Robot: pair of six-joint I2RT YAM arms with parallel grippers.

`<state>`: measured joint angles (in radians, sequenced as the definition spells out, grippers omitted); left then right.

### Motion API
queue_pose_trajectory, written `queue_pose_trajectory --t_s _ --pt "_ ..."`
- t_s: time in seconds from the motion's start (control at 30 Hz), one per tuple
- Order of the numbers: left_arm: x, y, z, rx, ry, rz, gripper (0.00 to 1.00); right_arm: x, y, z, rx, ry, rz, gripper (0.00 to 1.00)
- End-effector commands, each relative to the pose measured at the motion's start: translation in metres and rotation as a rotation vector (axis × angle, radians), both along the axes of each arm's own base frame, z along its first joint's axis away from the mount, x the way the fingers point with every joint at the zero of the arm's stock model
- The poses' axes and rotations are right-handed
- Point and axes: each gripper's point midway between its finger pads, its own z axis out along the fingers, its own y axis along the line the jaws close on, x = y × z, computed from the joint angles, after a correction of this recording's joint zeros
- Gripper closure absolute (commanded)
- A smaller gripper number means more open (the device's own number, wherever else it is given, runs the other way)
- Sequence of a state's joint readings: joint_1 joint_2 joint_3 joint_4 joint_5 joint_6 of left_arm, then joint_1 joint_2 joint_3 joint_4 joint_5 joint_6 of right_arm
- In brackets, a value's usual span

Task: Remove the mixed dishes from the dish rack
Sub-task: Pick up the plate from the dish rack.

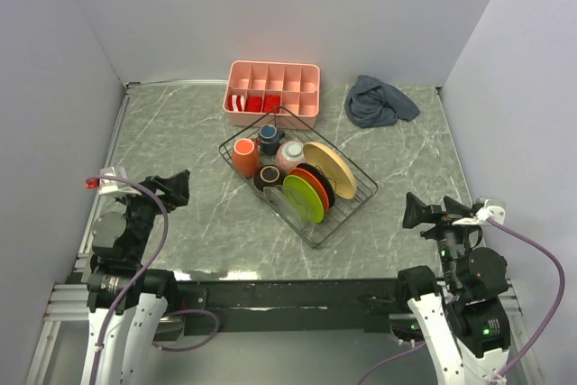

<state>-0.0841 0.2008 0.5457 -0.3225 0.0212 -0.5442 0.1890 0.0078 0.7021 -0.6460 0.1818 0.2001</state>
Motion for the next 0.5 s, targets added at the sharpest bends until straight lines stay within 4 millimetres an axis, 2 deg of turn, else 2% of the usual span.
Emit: queue_pose_trajectory --t_s 0.0,0.07,0.1,0.13,0.2,0.23,0.3,0.33,0.47 --pt "0.004 -0.004 0.005 -0.035 -0.035 -0.016 0.01 -0.016 0.019 0.033 -0.007 -0.168 0.123 0.0" --pt "0.007 -0.009 -0.008 -0.045 -0.02 -0.04 0.0 -0.008 0.028 0.034 -0.027 -0.153 0.169 0.0" --pt "0.008 -0.01 -0.008 -0.055 -0.023 -0.042 0.01 -0.007 0.032 0.037 -0.034 -0.155 0.191 0.0" --pt "0.009 -0.009 -0.009 -0.062 -0.021 -0.038 0.01 0.003 0.036 0.037 -0.035 -0.12 0.202 0.0" --pt "0.012 -0.01 -0.009 -0.056 -0.02 -0.044 0.0 0.005 0.048 0.045 -0.059 -0.11 0.271 0.0" --pt "0.013 -0.01 -0.008 -0.046 -0.026 -0.042 0.0 0.015 0.053 0.038 -0.109 -0.06 0.301 0.0" --pt "0.013 -0.007 -0.009 -0.029 -0.036 -0.028 0.0 0.019 0.066 0.037 -0.146 -0.01 0.38 0.0" --pt "0.011 -0.008 -0.012 -0.022 -0.035 -0.032 0.01 0.029 0.071 0.029 -0.163 0.049 0.408 0.0" --pt "-0.002 -0.008 -0.01 0.001 -0.053 -0.035 0.01 0.043 0.087 0.023 -0.16 0.137 0.494 0.0"
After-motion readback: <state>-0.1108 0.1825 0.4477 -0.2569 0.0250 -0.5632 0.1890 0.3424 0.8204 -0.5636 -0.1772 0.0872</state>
